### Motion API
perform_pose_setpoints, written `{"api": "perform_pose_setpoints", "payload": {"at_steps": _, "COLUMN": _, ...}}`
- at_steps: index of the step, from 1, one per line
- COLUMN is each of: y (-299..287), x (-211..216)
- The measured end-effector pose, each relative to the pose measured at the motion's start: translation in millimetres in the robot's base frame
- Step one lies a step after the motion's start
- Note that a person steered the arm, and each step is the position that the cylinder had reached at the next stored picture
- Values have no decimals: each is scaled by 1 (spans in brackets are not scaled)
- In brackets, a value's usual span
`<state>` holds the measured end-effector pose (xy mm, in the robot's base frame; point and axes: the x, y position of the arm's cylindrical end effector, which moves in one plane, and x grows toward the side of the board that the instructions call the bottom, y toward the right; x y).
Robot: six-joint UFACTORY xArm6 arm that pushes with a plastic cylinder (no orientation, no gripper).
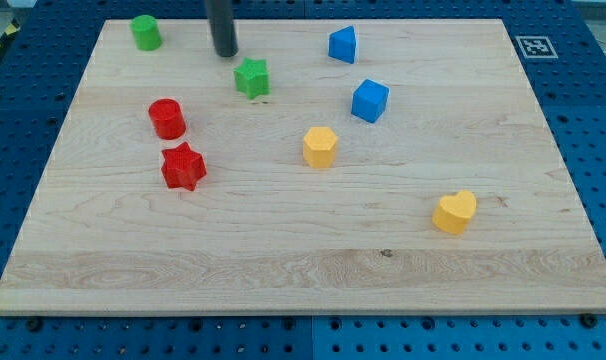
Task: Move the blue triangle towards down
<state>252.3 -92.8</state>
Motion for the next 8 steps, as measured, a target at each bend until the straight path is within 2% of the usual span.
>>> {"api": "perform_pose_setpoints", "payload": {"at_steps": 1, "y": 26, "x": -4}}
{"api": "perform_pose_setpoints", "payload": {"at_steps": 2, "y": 5, "x": 16}}
{"api": "perform_pose_setpoints", "payload": {"at_steps": 4, "y": 46, "x": 56}}
{"api": "perform_pose_setpoints", "payload": {"at_steps": 5, "y": 28, "x": 63}}
{"api": "perform_pose_setpoints", "payload": {"at_steps": 6, "y": -17, "x": 46}}
{"api": "perform_pose_setpoints", "payload": {"at_steps": 7, "y": -29, "x": 64}}
{"api": "perform_pose_setpoints", "payload": {"at_steps": 8, "y": -2, "x": 75}}
